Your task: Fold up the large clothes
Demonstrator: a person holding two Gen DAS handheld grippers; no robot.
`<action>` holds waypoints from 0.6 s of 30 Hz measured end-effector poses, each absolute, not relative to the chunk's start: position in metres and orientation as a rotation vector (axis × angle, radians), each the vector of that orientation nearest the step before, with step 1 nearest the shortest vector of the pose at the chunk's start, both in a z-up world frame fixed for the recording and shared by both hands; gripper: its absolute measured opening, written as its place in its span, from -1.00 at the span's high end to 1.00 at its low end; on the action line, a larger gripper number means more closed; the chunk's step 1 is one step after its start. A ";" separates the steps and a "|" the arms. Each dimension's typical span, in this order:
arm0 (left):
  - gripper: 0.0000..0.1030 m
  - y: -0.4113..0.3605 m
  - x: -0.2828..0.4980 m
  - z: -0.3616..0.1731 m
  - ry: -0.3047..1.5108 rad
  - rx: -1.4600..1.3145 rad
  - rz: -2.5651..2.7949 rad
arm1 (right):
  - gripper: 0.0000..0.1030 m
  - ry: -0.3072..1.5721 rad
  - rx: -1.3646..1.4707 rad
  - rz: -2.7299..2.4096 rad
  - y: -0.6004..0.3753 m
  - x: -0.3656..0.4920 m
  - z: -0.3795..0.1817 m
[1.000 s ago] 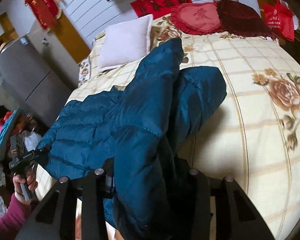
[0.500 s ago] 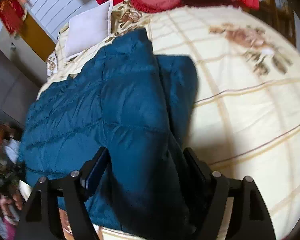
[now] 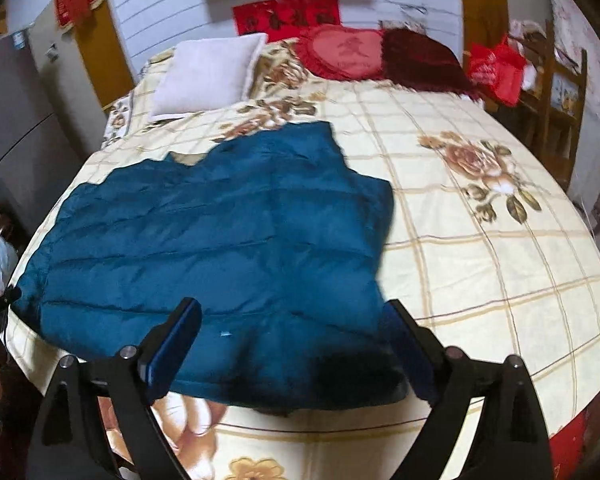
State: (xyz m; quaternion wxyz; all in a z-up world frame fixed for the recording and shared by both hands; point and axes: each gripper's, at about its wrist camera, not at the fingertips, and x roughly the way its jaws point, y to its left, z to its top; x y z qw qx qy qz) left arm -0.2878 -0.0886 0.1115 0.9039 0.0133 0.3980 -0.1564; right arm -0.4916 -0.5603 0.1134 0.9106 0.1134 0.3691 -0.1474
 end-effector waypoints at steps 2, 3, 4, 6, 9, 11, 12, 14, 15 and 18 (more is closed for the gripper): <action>-0.54 -0.092 -0.297 0.116 0.791 0.027 -0.328 | -0.82 0.753 0.206 -0.272 -0.540 -0.489 0.111; -0.54 -0.094 -0.300 0.118 0.781 0.028 -0.327 | -0.82 0.753 0.195 -0.259 -0.533 -0.486 0.109; -0.54 -0.097 -0.305 0.120 0.765 0.034 -0.325 | -0.83 0.753 0.181 -0.243 -0.524 -0.483 0.107; -0.55 -0.103 -0.312 0.123 0.745 0.038 -0.330 | -0.84 0.757 0.153 -0.220 -0.508 -0.477 0.102; -0.57 -0.110 -0.320 0.126 0.738 0.028 -0.350 | -0.85 0.755 0.140 -0.197 -0.490 -0.472 0.098; -0.57 -0.116 -0.324 0.125 0.740 0.026 -0.364 | -0.86 0.748 0.149 -0.175 -0.481 -0.470 0.095; -0.57 -0.119 -0.326 0.125 0.739 0.027 -0.366 | -0.87 0.748 0.153 -0.166 -0.477 -0.469 0.094; -0.57 -0.125 -0.328 0.123 0.739 0.028 -0.381 | -0.87 0.749 0.156 -0.155 -0.469 -0.468 0.091; -0.57 -0.128 -0.329 0.123 0.739 0.030 -0.388 | -0.87 0.750 0.157 -0.151 -0.466 -0.468 0.090; -0.57 -0.139 -0.333 0.121 0.736 0.044 -0.401 | -0.87 0.755 0.158 -0.148 -0.458 -0.467 0.087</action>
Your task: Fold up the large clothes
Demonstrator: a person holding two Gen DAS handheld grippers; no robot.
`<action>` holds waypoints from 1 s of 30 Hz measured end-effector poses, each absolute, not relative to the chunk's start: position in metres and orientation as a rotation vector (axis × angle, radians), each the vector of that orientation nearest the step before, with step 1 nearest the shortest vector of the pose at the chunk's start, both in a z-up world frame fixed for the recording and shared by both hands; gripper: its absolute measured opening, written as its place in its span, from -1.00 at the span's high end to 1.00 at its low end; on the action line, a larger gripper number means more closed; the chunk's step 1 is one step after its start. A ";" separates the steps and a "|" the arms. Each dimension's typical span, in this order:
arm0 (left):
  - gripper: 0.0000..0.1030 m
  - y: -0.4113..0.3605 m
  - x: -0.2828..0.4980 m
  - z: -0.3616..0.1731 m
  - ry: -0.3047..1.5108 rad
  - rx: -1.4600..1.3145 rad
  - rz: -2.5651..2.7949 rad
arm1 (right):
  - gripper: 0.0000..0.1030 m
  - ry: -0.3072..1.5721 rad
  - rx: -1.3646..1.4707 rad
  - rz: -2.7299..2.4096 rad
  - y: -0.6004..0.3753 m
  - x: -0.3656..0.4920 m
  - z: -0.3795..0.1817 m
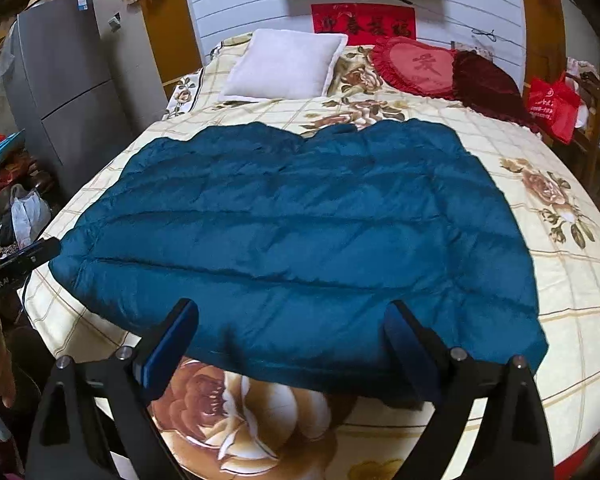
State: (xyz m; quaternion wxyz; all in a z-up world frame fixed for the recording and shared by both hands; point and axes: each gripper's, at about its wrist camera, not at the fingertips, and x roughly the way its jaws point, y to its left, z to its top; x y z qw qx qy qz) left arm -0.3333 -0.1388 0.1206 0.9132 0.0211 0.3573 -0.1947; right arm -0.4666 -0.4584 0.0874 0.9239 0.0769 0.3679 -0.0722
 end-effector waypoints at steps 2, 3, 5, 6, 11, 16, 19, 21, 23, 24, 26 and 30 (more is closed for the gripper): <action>-0.57 -0.146 -0.336 0.120 0.731 0.059 -0.402 | -0.87 0.753 0.160 -0.147 -0.456 -0.466 0.088; -0.57 -0.149 -0.338 0.119 0.726 0.068 -0.401 | -0.87 0.748 0.160 -0.147 -0.454 -0.466 0.089; -0.57 -0.157 -0.341 0.120 0.714 0.086 -0.400 | -0.87 0.739 0.152 -0.151 -0.452 -0.467 0.091; -0.57 -0.158 -0.342 0.120 0.708 0.090 -0.399 | -0.87 0.739 0.148 -0.152 -0.450 -0.467 0.091; -0.57 -0.166 -0.345 0.120 0.686 0.097 -0.405 | -0.87 0.752 0.132 -0.142 -0.445 -0.463 0.089; -0.57 -0.169 -0.340 0.117 0.701 0.087 -0.396 | -0.87 0.724 0.118 -0.152 -0.444 -0.463 0.095; -0.57 -0.171 -0.336 0.113 0.720 0.093 -0.387 | -0.87 0.708 0.115 -0.157 -0.445 -0.462 0.099; -0.57 -0.174 -0.334 0.109 0.733 0.094 -0.386 | -0.87 0.704 0.112 -0.162 -0.446 -0.461 0.100; -0.57 -0.175 -0.332 0.106 0.745 0.089 -0.386 | -0.87 0.700 0.100 -0.173 -0.445 -0.458 0.100; -0.57 -0.176 -0.331 0.104 0.754 0.088 -0.386 | -0.88 0.699 0.097 -0.177 -0.445 -0.457 0.100; -0.57 -0.178 -0.330 0.102 0.759 0.093 -0.385 | -0.89 0.700 0.102 -0.179 -0.445 -0.454 0.099; -0.57 -0.182 -0.326 0.099 0.771 0.096 -0.391 | -0.90 0.703 0.120 -0.174 -0.447 -0.449 0.096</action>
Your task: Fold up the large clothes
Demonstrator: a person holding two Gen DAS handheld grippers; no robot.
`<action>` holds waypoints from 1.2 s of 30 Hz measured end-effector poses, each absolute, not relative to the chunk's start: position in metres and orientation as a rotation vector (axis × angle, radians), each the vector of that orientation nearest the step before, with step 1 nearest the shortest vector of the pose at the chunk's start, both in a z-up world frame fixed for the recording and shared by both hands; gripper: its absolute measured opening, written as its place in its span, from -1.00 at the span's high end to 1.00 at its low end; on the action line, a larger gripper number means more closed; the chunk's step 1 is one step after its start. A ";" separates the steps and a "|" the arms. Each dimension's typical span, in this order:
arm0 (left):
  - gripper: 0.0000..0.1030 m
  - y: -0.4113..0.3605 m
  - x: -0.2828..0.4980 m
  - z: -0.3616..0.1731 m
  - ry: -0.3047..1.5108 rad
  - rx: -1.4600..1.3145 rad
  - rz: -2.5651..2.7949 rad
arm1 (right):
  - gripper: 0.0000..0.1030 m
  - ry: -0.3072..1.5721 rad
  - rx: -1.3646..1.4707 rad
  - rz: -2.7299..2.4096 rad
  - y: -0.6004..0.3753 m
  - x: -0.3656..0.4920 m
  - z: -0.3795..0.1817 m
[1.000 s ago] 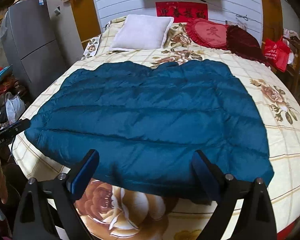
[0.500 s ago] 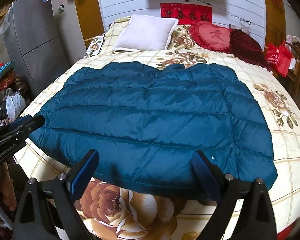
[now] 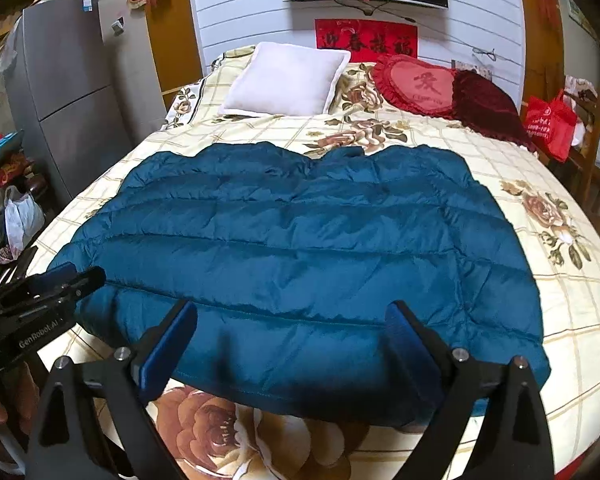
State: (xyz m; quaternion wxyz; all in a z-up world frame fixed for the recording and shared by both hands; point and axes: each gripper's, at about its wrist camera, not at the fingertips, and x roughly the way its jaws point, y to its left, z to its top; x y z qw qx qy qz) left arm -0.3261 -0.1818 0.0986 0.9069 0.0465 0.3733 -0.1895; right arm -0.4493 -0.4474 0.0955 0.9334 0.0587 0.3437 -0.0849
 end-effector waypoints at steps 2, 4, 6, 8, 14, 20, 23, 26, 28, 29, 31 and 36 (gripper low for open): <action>-0.57 -0.183 -0.324 0.097 0.773 0.099 -0.392 | -0.90 0.707 0.119 -0.172 -0.448 -0.448 0.094; -0.57 -0.185 -0.324 0.096 0.775 0.103 -0.392 | -0.90 0.711 0.121 -0.171 -0.450 -0.446 0.093; -0.57 -0.187 -0.323 0.095 0.777 0.112 -0.394 | -0.91 0.713 0.123 -0.171 -0.451 -0.446 0.091; -0.57 -0.191 -0.324 0.094 0.777 0.123 -0.394 | -0.91 0.714 0.121 -0.173 -0.452 -0.445 0.090; -0.57 -0.197 -0.326 0.095 0.767 0.141 -0.402 | -0.91 0.719 0.123 -0.179 -0.455 -0.442 0.089; -0.57 -0.203 -0.326 0.097 0.759 0.154 -0.408 | -0.91 0.726 0.120 -0.176 -0.456 -0.439 0.089; -0.57 -0.204 -0.328 0.098 0.751 0.159 -0.407 | -0.91 0.728 0.122 -0.173 -0.456 -0.439 0.088; -0.57 -0.204 -0.328 0.099 0.749 0.159 -0.408 | -0.91 0.727 0.123 -0.173 -0.457 -0.438 0.088; -0.57 -0.205 -0.328 0.099 0.747 0.159 -0.409 | -0.92 0.726 0.122 -0.174 -0.457 -0.439 0.088; -0.57 -0.205 -0.328 0.100 0.746 0.159 -0.409 | -0.92 0.726 0.122 -0.174 -0.457 -0.438 0.088; -0.57 -0.205 -0.328 0.100 0.746 0.160 -0.410 | -0.92 0.726 0.122 -0.174 -0.456 -0.438 0.088; -0.57 -0.206 -0.329 0.100 0.749 0.159 -0.414 | -0.92 0.726 0.122 -0.173 -0.456 -0.438 0.088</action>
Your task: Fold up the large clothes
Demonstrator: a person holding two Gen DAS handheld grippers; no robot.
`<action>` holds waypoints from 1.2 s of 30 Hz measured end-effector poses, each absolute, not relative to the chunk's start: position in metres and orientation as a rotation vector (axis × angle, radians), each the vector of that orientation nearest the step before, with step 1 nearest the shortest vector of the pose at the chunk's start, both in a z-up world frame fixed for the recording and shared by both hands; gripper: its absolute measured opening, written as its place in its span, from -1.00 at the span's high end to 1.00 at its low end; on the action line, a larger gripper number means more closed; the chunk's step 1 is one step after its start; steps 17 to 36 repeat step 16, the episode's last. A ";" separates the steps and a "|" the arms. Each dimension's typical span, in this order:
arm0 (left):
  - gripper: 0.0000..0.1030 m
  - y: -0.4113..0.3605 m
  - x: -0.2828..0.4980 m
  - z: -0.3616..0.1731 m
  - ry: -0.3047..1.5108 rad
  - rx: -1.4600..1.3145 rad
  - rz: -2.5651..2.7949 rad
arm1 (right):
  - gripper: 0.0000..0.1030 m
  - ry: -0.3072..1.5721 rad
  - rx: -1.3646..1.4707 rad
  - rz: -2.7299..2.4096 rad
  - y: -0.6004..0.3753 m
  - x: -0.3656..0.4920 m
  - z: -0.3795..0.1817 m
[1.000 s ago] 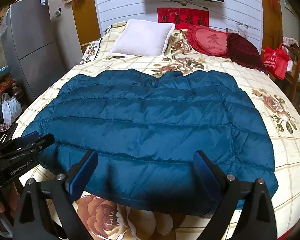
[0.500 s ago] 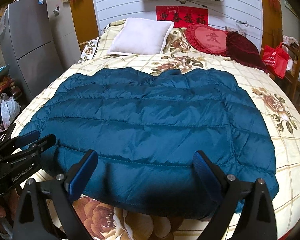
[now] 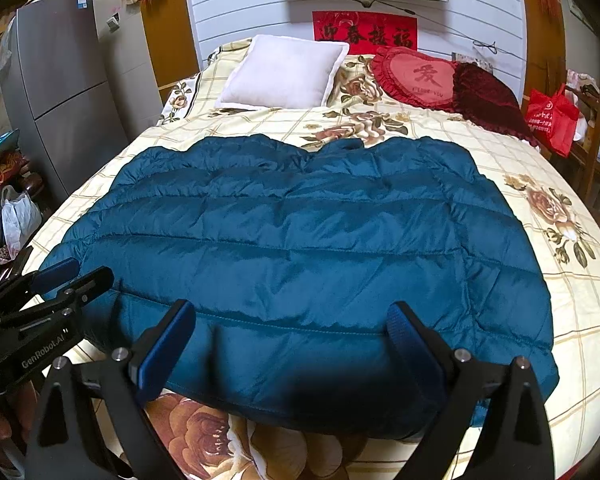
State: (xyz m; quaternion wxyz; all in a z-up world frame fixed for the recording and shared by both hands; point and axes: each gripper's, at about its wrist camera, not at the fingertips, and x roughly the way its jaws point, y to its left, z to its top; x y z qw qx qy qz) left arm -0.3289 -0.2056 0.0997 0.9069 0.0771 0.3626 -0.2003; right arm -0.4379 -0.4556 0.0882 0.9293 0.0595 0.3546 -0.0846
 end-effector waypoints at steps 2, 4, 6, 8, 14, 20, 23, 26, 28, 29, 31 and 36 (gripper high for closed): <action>-0.57 -0.206 -0.330 0.100 0.749 0.157 -0.416 | -0.92 0.725 0.120 -0.172 -0.455 -0.438 0.088; -0.57 -0.206 -0.331 0.100 0.744 0.159 -0.415 | -0.92 0.728 0.122 -0.169 -0.454 -0.437 0.088; -0.57 -0.207 -0.333 0.101 0.726 0.168 -0.410 | -0.92 0.734 0.124 -0.167 -0.454 -0.435 0.087; -0.57 -0.207 -0.333 0.102 0.724 0.165 -0.414 | -0.92 0.737 0.124 -0.165 -0.453 -0.435 0.086; -0.57 -0.202 -0.331 0.102 0.709 0.144 -0.411 | -0.92 0.740 0.127 -0.164 -0.452 -0.435 0.084; -0.57 -0.198 -0.328 0.102 0.712 0.141 -0.413 | -0.92 0.738 0.130 -0.164 -0.453 -0.435 0.084; -0.57 -0.198 -0.328 0.102 0.712 0.141 -0.413 | -0.92 0.738 0.130 -0.164 -0.453 -0.435 0.084; -0.57 -0.198 -0.328 0.102 0.712 0.141 -0.413 | -0.92 0.738 0.130 -0.164 -0.453 -0.435 0.084; -0.57 -0.198 -0.328 0.102 0.712 0.141 -0.413 | -0.92 0.738 0.130 -0.164 -0.453 -0.435 0.084; -0.57 -0.198 -0.328 0.102 0.712 0.141 -0.413 | -0.92 0.738 0.130 -0.164 -0.453 -0.435 0.084; -0.57 -0.198 -0.328 0.102 0.712 0.141 -0.413 | -0.92 0.738 0.130 -0.164 -0.453 -0.435 0.084; -0.57 -0.198 -0.328 0.102 0.712 0.141 -0.413 | -0.92 0.738 0.130 -0.164 -0.453 -0.435 0.084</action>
